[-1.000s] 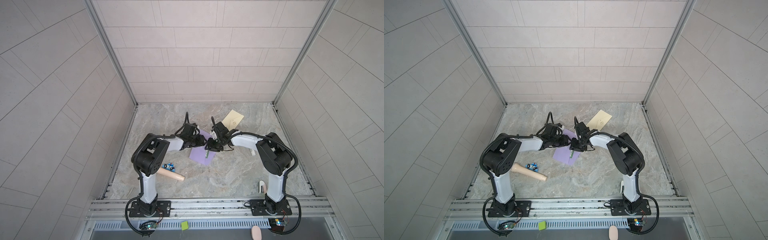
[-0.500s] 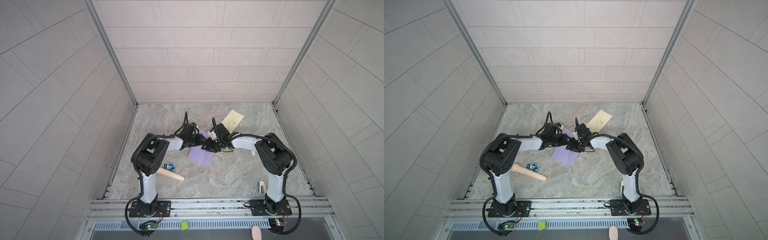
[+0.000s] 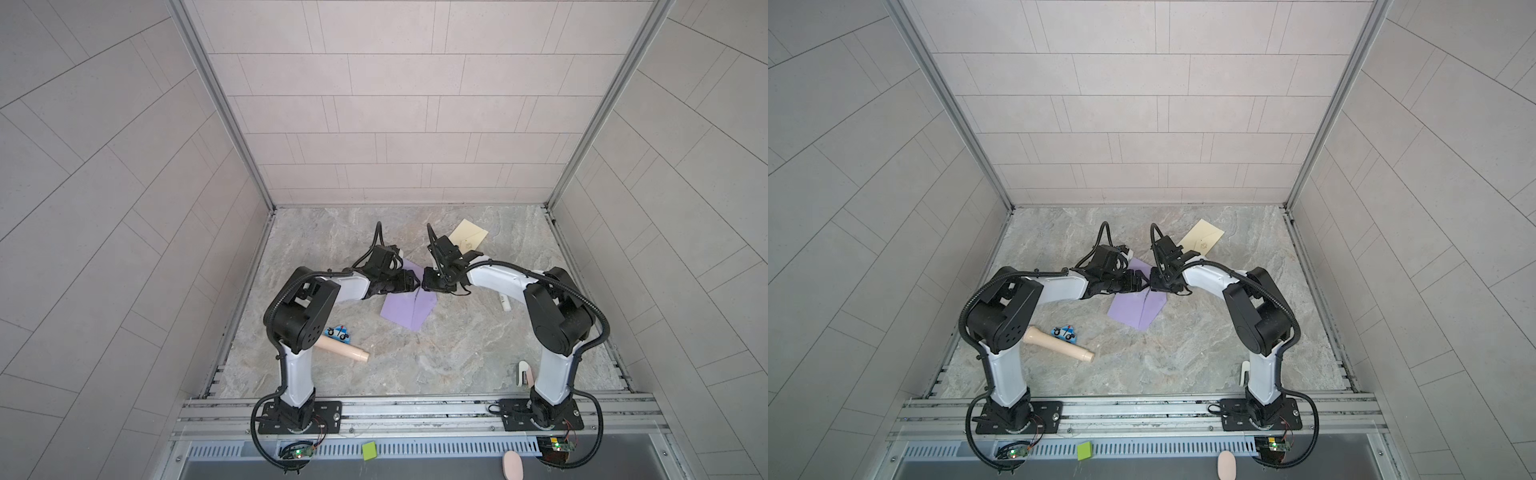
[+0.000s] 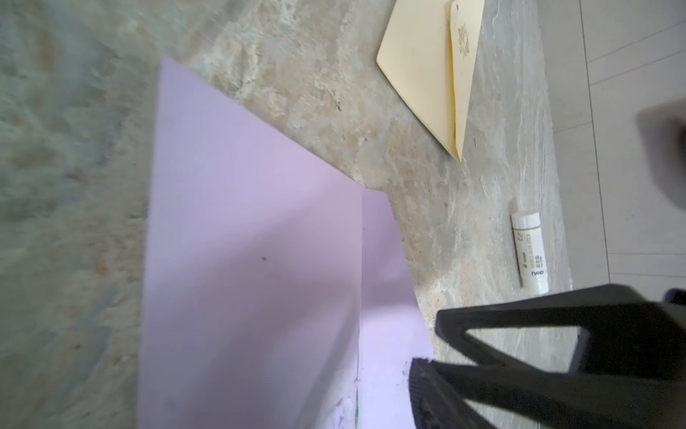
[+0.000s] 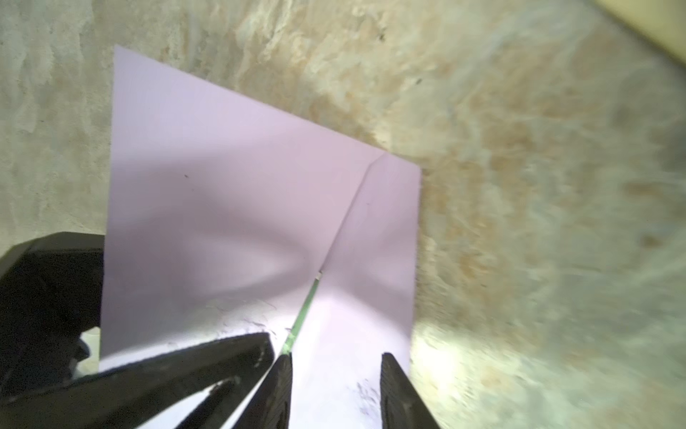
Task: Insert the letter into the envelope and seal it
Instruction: 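Release the card and raise the right gripper away from the purple envelope, then grasp the white glue stick with the right gripper and lift it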
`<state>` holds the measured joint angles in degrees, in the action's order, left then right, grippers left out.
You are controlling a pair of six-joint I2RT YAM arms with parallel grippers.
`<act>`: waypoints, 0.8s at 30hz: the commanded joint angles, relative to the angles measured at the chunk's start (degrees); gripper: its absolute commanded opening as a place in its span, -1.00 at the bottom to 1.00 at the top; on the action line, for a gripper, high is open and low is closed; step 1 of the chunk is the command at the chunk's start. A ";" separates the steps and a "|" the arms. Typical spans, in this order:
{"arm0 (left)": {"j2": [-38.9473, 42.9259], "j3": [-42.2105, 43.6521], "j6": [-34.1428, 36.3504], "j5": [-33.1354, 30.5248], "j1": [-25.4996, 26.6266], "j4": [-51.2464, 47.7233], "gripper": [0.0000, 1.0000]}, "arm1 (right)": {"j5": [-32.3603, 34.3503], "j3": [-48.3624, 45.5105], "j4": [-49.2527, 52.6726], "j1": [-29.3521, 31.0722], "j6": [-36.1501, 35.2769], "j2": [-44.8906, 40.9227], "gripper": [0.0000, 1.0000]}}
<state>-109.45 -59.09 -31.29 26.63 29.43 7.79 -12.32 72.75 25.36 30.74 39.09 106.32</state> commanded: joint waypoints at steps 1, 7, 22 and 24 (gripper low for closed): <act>2.26 -0.87 2.98 -5.58 0.49 -11.59 0.63 | 7.16 -0.37 7.96 -1.18 -3.19 -5.73 -0.14; 4.52 -1.88 4.43 -10.26 0.44 -18.16 0.69 | 12.75 -3.93 16.46 -10.05 -3.30 -13.23 -0.03; 2.22 -6.38 11.82 4.16 2.73 -20.27 0.67 | 5.24 -14.36 16.58 -28.43 -10.08 -15.36 0.22; 2.22 -6.65 12.12 4.96 2.99 -20.27 0.67 | 5.59 -14.89 15.67 -29.04 -10.07 -14.47 0.22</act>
<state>-106.50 -64.14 -21.61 28.45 31.81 -11.38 -6.74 58.57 40.77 2.57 30.28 90.48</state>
